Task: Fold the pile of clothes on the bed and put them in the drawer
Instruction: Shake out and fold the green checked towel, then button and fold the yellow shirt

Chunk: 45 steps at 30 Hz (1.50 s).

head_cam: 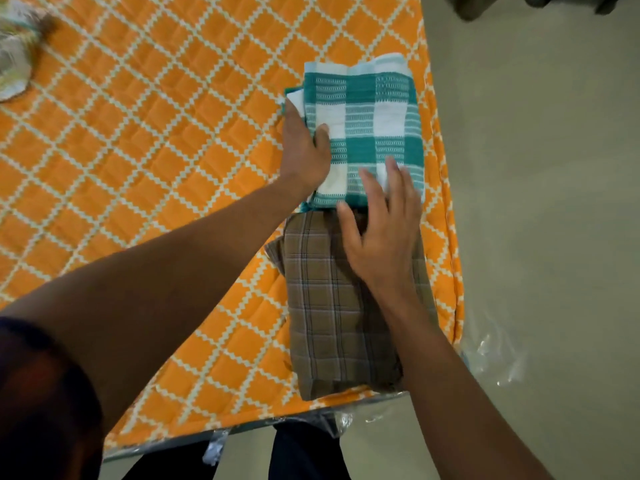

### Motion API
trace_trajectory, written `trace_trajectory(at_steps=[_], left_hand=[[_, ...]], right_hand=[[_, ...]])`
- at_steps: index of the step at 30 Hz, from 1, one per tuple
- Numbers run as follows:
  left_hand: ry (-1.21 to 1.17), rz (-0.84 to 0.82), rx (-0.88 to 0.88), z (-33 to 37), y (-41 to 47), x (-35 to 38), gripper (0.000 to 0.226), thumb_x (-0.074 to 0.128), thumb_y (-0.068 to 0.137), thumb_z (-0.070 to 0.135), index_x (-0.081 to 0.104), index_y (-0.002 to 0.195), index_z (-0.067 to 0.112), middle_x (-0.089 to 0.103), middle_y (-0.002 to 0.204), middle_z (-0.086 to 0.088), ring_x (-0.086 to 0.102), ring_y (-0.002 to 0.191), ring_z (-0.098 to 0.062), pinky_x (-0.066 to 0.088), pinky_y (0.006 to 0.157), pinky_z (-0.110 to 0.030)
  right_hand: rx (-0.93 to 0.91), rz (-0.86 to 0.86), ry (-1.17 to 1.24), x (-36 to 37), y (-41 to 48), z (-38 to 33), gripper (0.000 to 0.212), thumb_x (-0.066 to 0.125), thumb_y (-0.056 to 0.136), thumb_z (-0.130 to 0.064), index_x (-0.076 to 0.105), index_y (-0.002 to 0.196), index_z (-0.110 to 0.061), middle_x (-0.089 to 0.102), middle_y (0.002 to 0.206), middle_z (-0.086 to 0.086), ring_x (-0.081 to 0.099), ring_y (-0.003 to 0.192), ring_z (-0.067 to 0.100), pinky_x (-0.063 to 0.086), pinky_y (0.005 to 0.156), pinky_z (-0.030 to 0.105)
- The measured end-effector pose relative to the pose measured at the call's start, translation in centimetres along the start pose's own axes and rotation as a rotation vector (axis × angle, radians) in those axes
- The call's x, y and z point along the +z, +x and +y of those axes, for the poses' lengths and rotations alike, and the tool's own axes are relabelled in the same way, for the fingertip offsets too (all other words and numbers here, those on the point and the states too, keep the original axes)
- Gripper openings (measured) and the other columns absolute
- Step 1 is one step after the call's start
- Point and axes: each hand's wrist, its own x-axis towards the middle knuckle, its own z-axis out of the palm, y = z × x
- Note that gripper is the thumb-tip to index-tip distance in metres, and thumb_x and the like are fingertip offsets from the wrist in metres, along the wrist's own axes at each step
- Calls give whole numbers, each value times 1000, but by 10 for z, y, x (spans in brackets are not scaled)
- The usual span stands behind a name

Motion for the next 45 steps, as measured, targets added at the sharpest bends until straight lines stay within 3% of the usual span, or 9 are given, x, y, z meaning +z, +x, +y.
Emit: trace_trajectory(at_steps=[4, 9, 12, 17, 25, 30, 37, 41, 45], left_hand=[[45, -71, 26, -14, -7, -22, 81, 50, 100, 48, 10, 160, 10, 23, 163, -11, 25, 149, -27, 30, 120, -43], [226, -135, 29, -53, -54, -80, 60, 55, 102, 27, 30, 155, 13, 39, 144, -12, 56, 106, -20, 44, 84, -26], [270, -73, 30, -94, -90, -143, 44, 59, 98, 15, 51, 141, 7, 47, 131, -17, 60, 94, -24, 50, 88, -38], [300, 110, -130, -167, -147, -248, 31, 62, 93, 3, 65, 124, 5, 55, 119, -22, 63, 89, -29, 44, 84, -29], [292, 685, -397, -321, -324, -491, 35, 60, 83, 16, 69, 116, 8, 57, 109, -21, 61, 93, -37, 47, 86, -36], [352, 784, -542, -395, -403, -585, 61, 55, 72, 30, 61, 129, 9, 56, 123, -20, 55, 113, -39, 43, 100, -45], [343, 383, -571, -447, -403, -640, 79, 59, 71, 65, 54, 137, 21, 46, 133, -12, 48, 123, -32, 40, 99, -37], [308, 494, -581, -463, -387, -646, 64, 67, 83, 54, 45, 135, 25, 42, 129, -6, 52, 114, -27, 50, 91, -40], [363, 619, -583, -465, -380, -649, 62, 61, 86, 50, 37, 136, 22, 44, 122, -7, 55, 103, -30, 53, 81, -43]], right_hand=[[26, -265, -209, 23, 51, -10, 61, 31, 103, -59, 35, 157, -30, 18, 169, 7, 11, 156, 31, 2, 122, 62], [23, -475, -276, 18, 73, -17, 62, 31, 104, -54, 20, 160, -32, 5, 171, 6, 0, 157, 31, -5, 119, 68], [53, -490, -241, 17, 70, -38, 58, 34, 106, -46, 24, 160, -26, 10, 170, 7, 5, 156, 32, 0, 121, 66], [-182, -554, -79, 43, 56, -118, 41, 54, 98, -38, 61, 135, -19, 45, 152, 14, 41, 139, 35, 32, 114, 51], [-845, -946, 132, 164, -71, -438, 41, 59, 94, -28, 62, 133, -20, 56, 137, 9, 50, 127, 33, 50, 97, 51], [-1031, -875, 271, 217, -147, -604, 55, 61, 79, -26, 61, 132, -17, 57, 130, 12, 55, 114, 37, 53, 89, 51], [-524, -795, 510, 259, -194, -726, 82, 76, 84, -38, 36, 153, -18, 45, 132, 15, 49, 119, 32, 41, 103, 37], [-178, -757, 558, 269, -197, -752, 69, 71, 88, -29, 37, 148, -25, 53, 129, 7, 56, 112, 24, 44, 91, 30], [-160, -768, 630, 264, -186, -746, 42, 67, 85, -11, 55, 124, -19, 56, 95, -25, 54, 77, -18, 43, 71, 20]])
